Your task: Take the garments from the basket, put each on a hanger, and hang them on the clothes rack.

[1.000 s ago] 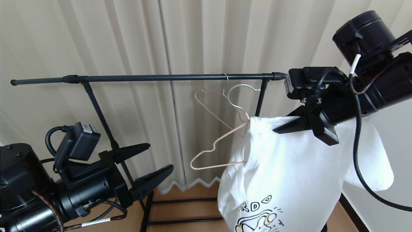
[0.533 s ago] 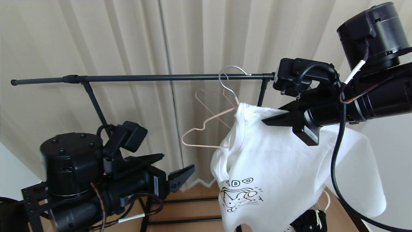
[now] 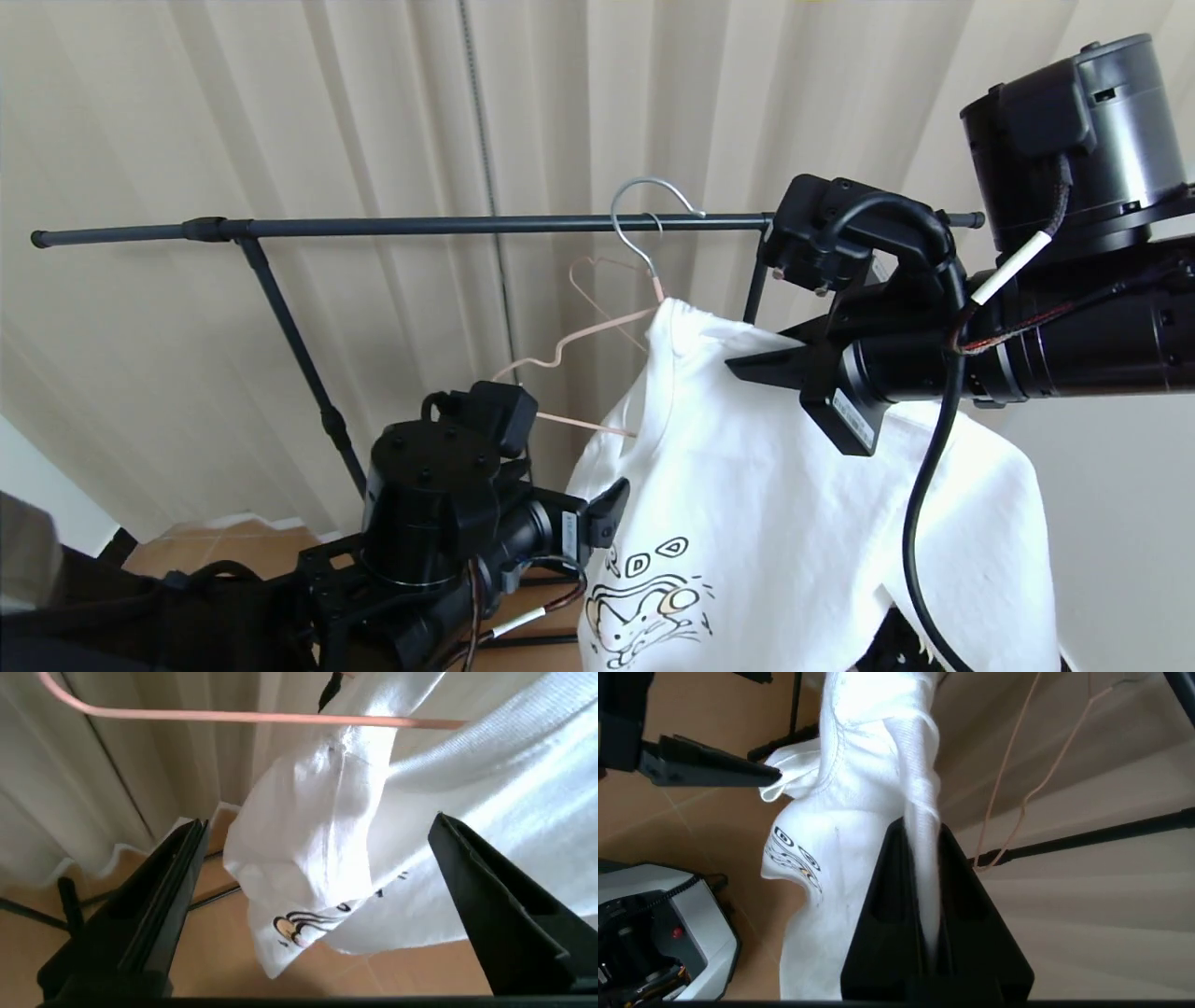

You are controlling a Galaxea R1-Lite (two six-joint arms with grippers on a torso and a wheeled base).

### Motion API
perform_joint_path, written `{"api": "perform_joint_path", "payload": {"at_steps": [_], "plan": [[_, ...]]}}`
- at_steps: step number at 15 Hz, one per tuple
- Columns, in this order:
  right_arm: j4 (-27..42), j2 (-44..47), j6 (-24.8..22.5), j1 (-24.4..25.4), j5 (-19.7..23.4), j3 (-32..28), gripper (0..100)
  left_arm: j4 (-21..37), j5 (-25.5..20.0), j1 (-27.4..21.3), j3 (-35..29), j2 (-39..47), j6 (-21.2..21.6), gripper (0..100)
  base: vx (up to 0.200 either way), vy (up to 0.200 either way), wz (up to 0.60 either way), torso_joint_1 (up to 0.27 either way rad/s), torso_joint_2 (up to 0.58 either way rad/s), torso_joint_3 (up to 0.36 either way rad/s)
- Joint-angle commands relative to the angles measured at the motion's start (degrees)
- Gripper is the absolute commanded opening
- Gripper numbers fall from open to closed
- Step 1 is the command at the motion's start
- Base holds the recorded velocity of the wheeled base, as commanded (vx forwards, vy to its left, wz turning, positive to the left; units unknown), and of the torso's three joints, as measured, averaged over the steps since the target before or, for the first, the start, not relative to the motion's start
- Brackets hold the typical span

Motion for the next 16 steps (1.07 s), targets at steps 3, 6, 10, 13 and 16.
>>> {"api": "perform_joint_path", "payload": {"at_steps": [3, 6, 10, 13, 16], "plan": [[0.1, -0.9, 0.1, 0.6, 0.1, 0.6, 0, -3.4, 6.6, -1.1, -1.2, 7.4, 0.2, 100, 0.000, 0.000, 0.00, 0.000, 0.00, 0.000], [0.1, -2.2, 0.1, 0.6, 0.1, 1.6, 0, -8.1, 8.0, -0.6, -0.3, 7.1, 0.4, 100, 0.000, 0.000, 0.00, 0.000, 0.00, 0.000], [0.0, -3.1, 0.1, 0.6, 0.1, 2.6, 0, -10.5, 8.1, 2.6, 0.8, 6.9, 1.3, 100, 0.000, 0.000, 0.00, 0.000, 0.00, 0.000], [0.1, -3.8, 0.1, 0.6, 0.4, 2.7, 0, -11.3, 8.1, 4.5, 1.0, 7.0, 1.3, 100, 0.000, 0.000, 0.00, 0.000, 0.00, 0.000], [0.0, -3.9, 0.1, 0.7, 0.5, 3.0, 0, -12.2, 8.0, 4.7, 1.0, 8.1, 1.6, 100, 0.000, 0.000, 0.00, 0.000, 0.00, 0.000]]}}
